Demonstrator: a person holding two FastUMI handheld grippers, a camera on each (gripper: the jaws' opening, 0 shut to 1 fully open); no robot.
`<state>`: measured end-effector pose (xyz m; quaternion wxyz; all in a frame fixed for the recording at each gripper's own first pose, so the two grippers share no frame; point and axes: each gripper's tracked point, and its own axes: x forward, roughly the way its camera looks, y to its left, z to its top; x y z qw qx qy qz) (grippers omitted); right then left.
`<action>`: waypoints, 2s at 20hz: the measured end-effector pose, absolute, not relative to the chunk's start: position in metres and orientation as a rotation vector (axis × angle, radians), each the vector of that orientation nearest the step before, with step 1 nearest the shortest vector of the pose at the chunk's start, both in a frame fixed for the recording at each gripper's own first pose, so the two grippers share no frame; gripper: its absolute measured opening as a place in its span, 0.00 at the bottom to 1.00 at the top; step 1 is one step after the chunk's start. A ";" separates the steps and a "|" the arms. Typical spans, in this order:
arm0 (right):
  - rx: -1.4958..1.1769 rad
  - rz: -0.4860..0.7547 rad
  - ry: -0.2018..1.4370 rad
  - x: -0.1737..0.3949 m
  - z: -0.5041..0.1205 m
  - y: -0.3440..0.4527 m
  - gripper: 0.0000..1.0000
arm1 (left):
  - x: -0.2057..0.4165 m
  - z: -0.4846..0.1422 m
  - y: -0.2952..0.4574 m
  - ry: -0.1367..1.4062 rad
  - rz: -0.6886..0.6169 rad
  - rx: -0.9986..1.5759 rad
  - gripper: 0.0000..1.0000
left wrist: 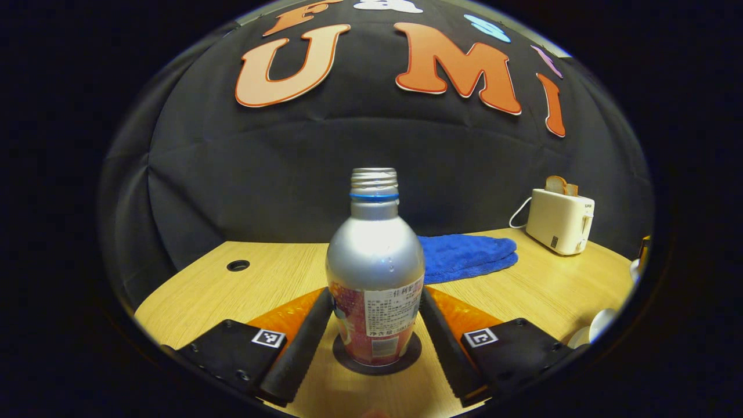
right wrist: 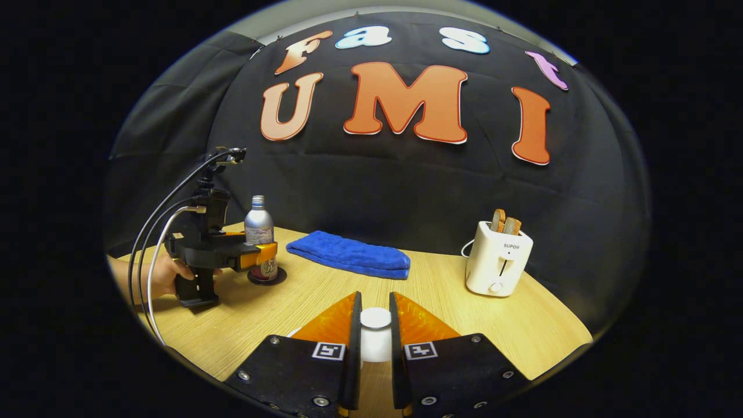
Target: Open the teacup lid with one hand, grasp the water bottle and pour water into the teacup with the other hand; after pouring, place the water bottle on the coaster and then close the teacup lid.
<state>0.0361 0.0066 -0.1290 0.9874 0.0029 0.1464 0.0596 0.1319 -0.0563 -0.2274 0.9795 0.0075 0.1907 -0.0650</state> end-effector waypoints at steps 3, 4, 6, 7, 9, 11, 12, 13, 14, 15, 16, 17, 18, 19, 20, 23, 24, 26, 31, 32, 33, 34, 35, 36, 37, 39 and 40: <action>0.005 0.126 0.297 0.036 -0.129 0.011 0.23 | 0.134 -0.226 -0.052 0.374 -0.121 0.037 1.00; 0.004 0.131 0.295 0.035 -0.129 0.012 0.23 | 0.133 -0.221 -0.053 0.361 -0.127 0.029 1.00; 0.003 0.140 0.297 0.034 -0.130 0.017 0.23 | 0.132 -0.211 -0.054 0.332 -0.139 0.018 1.00; 0.004 0.144 0.301 0.034 -0.131 0.020 0.23 | 0.129 -0.207 -0.053 0.321 -0.144 0.026 1.00; 0.007 0.158 0.308 0.032 -0.134 0.026 0.23 | 0.121 -0.198 -0.050 0.303 -0.147 0.041 1.00; 0.009 0.173 0.314 0.032 -0.138 0.035 0.23 | 0.113 -0.192 -0.047 0.293 -0.151 0.046 1.00; 0.009 0.181 0.319 0.031 -0.140 0.039 0.23 | 0.108 -0.189 -0.045 0.288 -0.149 0.044 1.00; 0.006 0.189 0.324 0.029 -0.142 0.043 0.23 | 0.104 -0.188 -0.043 0.288 -0.149 0.041 1.00; 0.005 0.194 0.327 0.030 -0.145 0.046 0.23 | 0.099 -0.185 -0.040 0.287 -0.146 0.035 1.00; 0.006 0.202 0.332 0.030 -0.148 0.050 0.23 | 0.095 -0.184 -0.036 0.286 -0.143 0.031 1.00; 0.010 0.208 0.337 0.031 -0.151 0.054 0.23 | 0.089 -0.182 -0.034 0.285 -0.142 0.027 1.00; 0.015 0.216 0.344 0.031 -0.154 0.058 0.23 | 0.086 -0.183 -0.031 0.288 -0.138 0.026 1.00; 0.018 0.222 0.347 0.030 -0.158 0.062 0.23 | 0.079 -0.183 -0.027 0.290 -0.134 0.025 1.00; 0.016 0.228 0.348 0.030 -0.161 0.066 0.23 | 0.071 -0.182 -0.023 0.293 -0.129 0.018 1.00; 0.015 0.230 0.352 0.030 -0.164 0.069 0.23 | 0.065 -0.182 -0.021 0.297 -0.127 0.011 1.00; 0.016 0.238 0.374 0.030 -0.175 0.075 0.23 | 0.051 -0.178 -0.017 0.291 -0.111 0.022 1.00; 0.015 0.240 0.376 0.030 -0.178 0.075 0.23 | 0.050 -0.175 -0.015 0.285 -0.107 0.022 1.00; 0.017 0.228 0.376 0.030 -0.181 0.072 0.23 | 0.044 -0.169 -0.016 0.268 -0.104 0.019 1.00; 0.046 0.223 0.361 0.034 -0.185 0.072 0.23 | 0.032 -0.161 -0.022 0.243 -0.107 0.015 1.00; 0.044 0.220 0.359 0.034 -0.186 0.070 0.23 | 0.030 -0.161 -0.023 0.243 -0.109 0.014 1.00; 0.043 0.216 0.356 0.035 -0.186 0.070 0.23 | 0.030 -0.161 -0.024 0.243 -0.111 0.012 1.00; 0.041 0.216 0.356 0.034 -0.186 0.070 0.25 | 0.028 -0.162 -0.026 0.244 -0.112 0.012 1.00; 0.036 0.218 0.355 0.034 -0.186 0.070 0.27 | 0.028 -0.163 -0.026 0.246 -0.110 0.013 1.00; 0.024 0.214 0.355 0.033 -0.187 0.068 0.29 | 0.026 -0.163 -0.026 0.247 -0.110 0.015 1.00; 0.012 0.208 0.351 0.033 -0.186 0.066 0.31 | 0.024 -0.164 -0.027 0.246 -0.111 0.015 1.00; 0.007 0.205 0.351 0.033 -0.186 0.065 0.40 | 0.021 -0.162 -0.029 0.243 -0.113 0.016 1.00; 0.013 0.207 0.351 0.034 -0.184 0.066 0.48 | 0.020 -0.159 -0.028 0.239 -0.114 0.016 1.00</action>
